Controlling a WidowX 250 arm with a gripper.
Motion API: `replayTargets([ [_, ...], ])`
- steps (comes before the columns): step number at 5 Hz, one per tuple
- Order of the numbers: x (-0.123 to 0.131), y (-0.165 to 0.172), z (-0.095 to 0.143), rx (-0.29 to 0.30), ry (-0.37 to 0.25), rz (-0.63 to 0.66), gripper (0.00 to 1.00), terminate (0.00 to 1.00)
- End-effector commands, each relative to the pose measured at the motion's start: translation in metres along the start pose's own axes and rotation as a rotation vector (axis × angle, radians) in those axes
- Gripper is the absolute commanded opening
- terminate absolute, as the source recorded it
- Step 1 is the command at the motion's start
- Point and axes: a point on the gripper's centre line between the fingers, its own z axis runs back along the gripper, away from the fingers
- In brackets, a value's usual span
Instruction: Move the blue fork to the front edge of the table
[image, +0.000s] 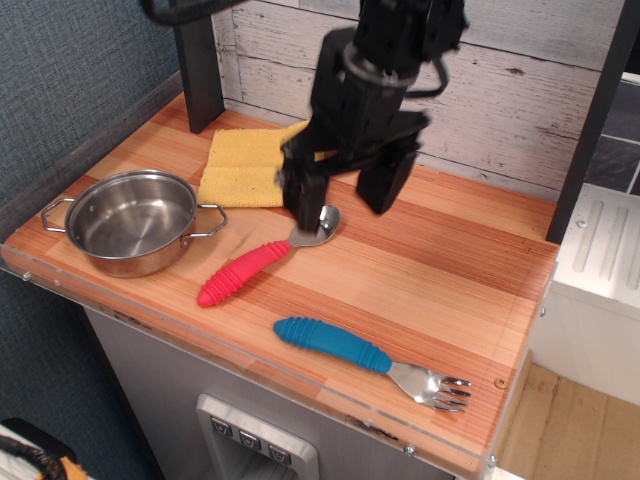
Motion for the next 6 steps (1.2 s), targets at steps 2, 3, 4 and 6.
replayTargets([
  [2, 0.056, -0.046, 0.028, -0.241, -0.091, -0.602, 1.00, 0.00],
  [3, 0.066, -0.057, 0.033, -0.246, -0.088, -0.703, 1.00, 0.00],
  [4, 0.073, -0.067, 0.041, -0.268, -0.129, -0.804, 1.00, 0.00],
  [6, 0.085, -0.071, 0.053, -0.284, -0.164, -0.888, 1.00, 0.00],
])
